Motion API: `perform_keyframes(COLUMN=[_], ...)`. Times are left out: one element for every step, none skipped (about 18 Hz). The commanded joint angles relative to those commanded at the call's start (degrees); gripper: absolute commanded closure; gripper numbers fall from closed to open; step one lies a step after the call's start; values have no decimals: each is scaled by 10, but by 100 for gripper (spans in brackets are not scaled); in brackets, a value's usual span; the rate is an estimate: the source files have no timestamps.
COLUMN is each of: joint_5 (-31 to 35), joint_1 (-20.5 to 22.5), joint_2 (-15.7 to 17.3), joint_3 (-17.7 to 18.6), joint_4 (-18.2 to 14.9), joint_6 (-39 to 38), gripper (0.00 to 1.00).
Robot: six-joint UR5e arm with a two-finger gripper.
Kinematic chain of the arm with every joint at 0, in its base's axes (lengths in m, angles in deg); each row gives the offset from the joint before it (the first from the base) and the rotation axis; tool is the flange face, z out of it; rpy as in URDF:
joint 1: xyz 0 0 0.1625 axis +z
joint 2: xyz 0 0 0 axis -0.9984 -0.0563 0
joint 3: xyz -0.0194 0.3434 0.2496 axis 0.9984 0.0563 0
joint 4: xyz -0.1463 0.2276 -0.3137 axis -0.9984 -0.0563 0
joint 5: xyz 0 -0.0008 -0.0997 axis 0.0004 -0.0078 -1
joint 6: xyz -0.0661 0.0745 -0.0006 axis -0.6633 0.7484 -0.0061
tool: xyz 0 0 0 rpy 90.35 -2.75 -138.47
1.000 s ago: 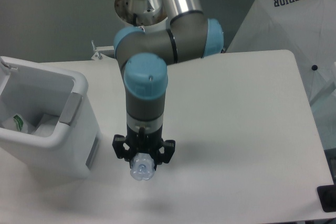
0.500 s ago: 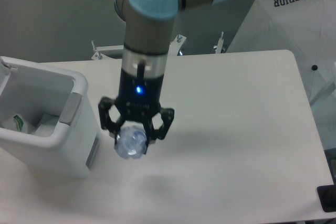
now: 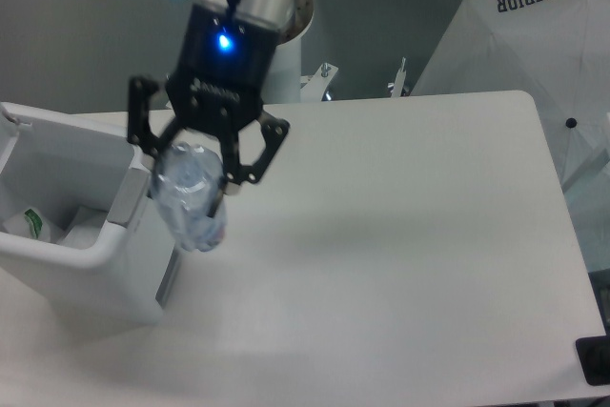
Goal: Place the trash in the trash can
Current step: 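Lift the bottle upright and carry it over the bin, then lower the bottle into the bin and open the gripper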
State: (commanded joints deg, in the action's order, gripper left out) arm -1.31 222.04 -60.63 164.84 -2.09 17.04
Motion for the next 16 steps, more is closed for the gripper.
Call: perform_keyframes(joint_5=[-7, -14, -22, -30, -37, -39, -38, -38, -38, -37, -38, -38, -38, -37, -37, -37], joint_1=[-3, -5, -6, -7, -11, -17, -27, -34, -38, -38, -39, -46, -53, -60, -66, -72], joint_2=[6, 18, 26, 33, 39, 40, 42, 45, 46, 47, 46, 46, 45, 43, 43, 44], joint_3=[1, 2, 4, 6, 6, 7, 9, 12, 17, 20, 24, 29, 34, 36, 40, 48], joint_4=[0, 0, 0, 0, 0, 0, 0, 0, 0, 0, 0, 1, 1, 1, 1, 1], joint_6=[-5, -13, -18, -20, -21, -21, -24, -25, -25, -25, -24, -23, -20, -20, -22, -21], gripper=[41, 41, 41, 41, 41, 41, 41, 41, 41, 41, 41, 40, 40, 40, 40, 40])
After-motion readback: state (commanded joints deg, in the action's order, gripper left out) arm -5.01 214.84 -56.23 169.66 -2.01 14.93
